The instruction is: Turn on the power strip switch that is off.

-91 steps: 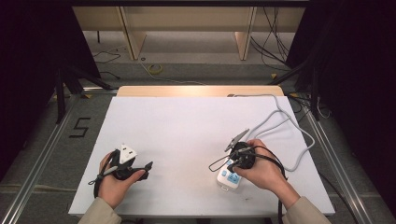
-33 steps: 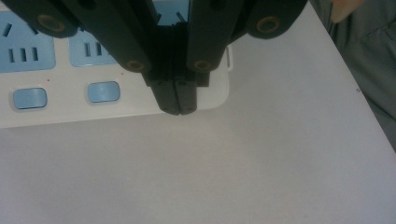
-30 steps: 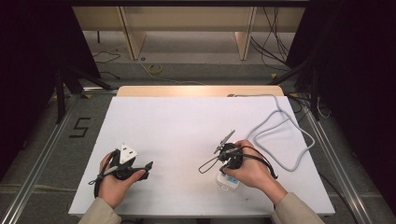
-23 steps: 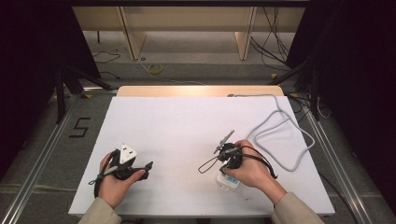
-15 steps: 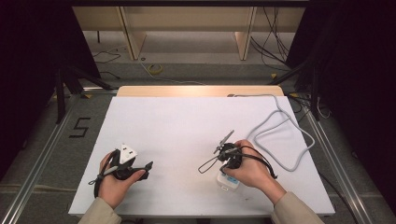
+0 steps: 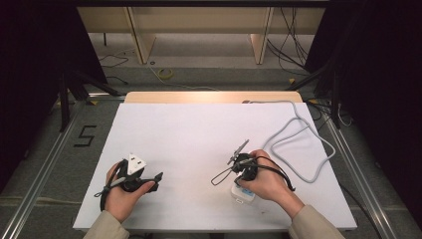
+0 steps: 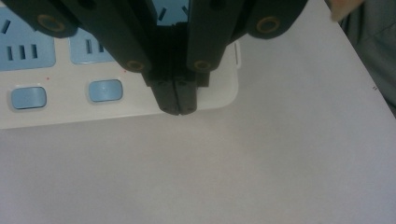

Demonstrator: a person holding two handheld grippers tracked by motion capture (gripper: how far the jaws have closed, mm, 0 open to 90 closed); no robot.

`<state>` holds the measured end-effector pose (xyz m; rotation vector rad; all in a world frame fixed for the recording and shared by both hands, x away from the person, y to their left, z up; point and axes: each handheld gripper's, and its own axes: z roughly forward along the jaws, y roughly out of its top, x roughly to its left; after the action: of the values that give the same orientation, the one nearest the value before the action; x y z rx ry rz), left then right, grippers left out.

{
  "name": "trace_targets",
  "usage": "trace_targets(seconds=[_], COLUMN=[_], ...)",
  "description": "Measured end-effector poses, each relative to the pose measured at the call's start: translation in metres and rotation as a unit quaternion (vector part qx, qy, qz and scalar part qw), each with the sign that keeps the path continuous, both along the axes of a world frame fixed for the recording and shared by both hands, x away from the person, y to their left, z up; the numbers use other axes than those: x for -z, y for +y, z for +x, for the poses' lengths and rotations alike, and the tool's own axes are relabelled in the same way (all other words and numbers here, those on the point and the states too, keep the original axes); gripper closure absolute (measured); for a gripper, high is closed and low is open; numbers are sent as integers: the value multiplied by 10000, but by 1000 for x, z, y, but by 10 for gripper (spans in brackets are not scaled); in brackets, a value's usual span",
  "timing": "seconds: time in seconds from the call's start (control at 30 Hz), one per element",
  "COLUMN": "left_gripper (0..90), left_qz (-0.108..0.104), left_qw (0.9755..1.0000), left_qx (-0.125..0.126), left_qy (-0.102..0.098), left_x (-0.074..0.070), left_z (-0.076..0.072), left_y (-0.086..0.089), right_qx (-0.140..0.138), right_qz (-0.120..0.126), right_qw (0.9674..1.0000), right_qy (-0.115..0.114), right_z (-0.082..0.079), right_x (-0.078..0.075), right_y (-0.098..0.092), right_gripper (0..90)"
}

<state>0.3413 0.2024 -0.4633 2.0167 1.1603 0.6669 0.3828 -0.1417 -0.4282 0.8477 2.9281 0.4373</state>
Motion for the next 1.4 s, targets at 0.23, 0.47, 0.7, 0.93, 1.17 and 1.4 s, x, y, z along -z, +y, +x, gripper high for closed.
trace_targets(seconds=[0.23, 0.47, 0.7, 0.93, 1.17, 1.4], left_gripper=[198, 198, 198, 198, 198, 199], left_qz=[-27, -13, 8, 12, 8, 7], left_qw=[10000, 10000, 10000, 10000, 10000, 10000], left_qx=[-18, -2, 17, 30, 29, 33], left_qy=[-7, -7, 7, 14, 14, 6], left_x=[0, 0, 0, 1, 0, 0], left_z=[0, 0, 0, 0, 0, 0], left_y=[-1, -1, -1, -2, -1, -2], right_qx=[16, -6, 16, 59, 24, 34], right_qz=[-10, -14, -52, -59, -129, -138], right_qw=[10000, 10000, 10000, 10000, 9999, 9999], right_qy=[-3, -1, 1, 7, -21, -12], right_z=[-1, 0, 0, 0, 1, 1], right_x=[1, 2, 2, 2, 2, 3], right_y=[1, 1, 2, 3, 5, 5], right_gripper=[900, 900, 900, 900, 900, 900])
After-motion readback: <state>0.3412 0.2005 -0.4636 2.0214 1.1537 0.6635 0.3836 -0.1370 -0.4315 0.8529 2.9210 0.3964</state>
